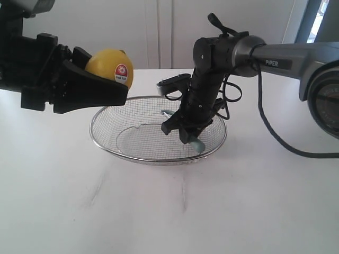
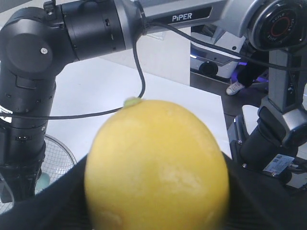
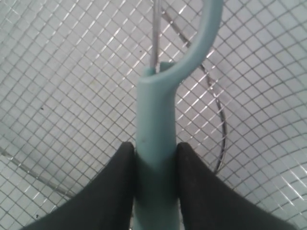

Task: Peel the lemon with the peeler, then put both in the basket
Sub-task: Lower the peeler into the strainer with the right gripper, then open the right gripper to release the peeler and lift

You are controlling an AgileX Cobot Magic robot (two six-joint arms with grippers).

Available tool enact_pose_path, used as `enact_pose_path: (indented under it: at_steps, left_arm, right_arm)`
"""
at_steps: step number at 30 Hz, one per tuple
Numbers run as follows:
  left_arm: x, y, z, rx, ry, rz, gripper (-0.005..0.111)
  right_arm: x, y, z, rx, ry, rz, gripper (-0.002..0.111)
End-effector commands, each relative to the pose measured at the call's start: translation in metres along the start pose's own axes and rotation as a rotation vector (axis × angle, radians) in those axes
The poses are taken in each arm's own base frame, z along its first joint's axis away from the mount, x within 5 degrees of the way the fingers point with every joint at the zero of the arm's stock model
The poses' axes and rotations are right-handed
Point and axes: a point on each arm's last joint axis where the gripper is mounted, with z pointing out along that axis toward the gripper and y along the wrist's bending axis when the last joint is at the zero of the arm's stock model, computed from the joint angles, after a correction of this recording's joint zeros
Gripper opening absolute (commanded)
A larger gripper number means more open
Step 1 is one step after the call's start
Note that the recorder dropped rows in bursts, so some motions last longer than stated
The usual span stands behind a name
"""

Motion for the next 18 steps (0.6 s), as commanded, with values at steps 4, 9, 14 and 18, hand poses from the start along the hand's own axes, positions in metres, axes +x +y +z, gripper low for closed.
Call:
enact_pose_path:
  at_steps: [4,9,14,18]
  left_arm:
    - [-0.005,-0.006,-0.001,0.02,-0.04,0.003,0.0]
    - [-0.005,-0.006,-0.001,0.02,-0.04,0.003,0.0]
    - [-0.005,-0.006,-0.001,0.02,-0.04,0.003,0.0]
    - [-0.005,-0.006,-0.001,0.02,-0.04,0.003,0.0]
  right_arm:
    - [0.0,0.002,-0.003,-0.009,0.0,0.008,0.042]
    - [-0.002,0.003,-0.015,-0.006,-0.027,0.04,0.045]
    - [-0.004,0.006,-0.046,0.002,-0.089,0.051,0.045]
    - [-0.003,0.011,-0.079,0.0,-0.142,0.153,0.036]
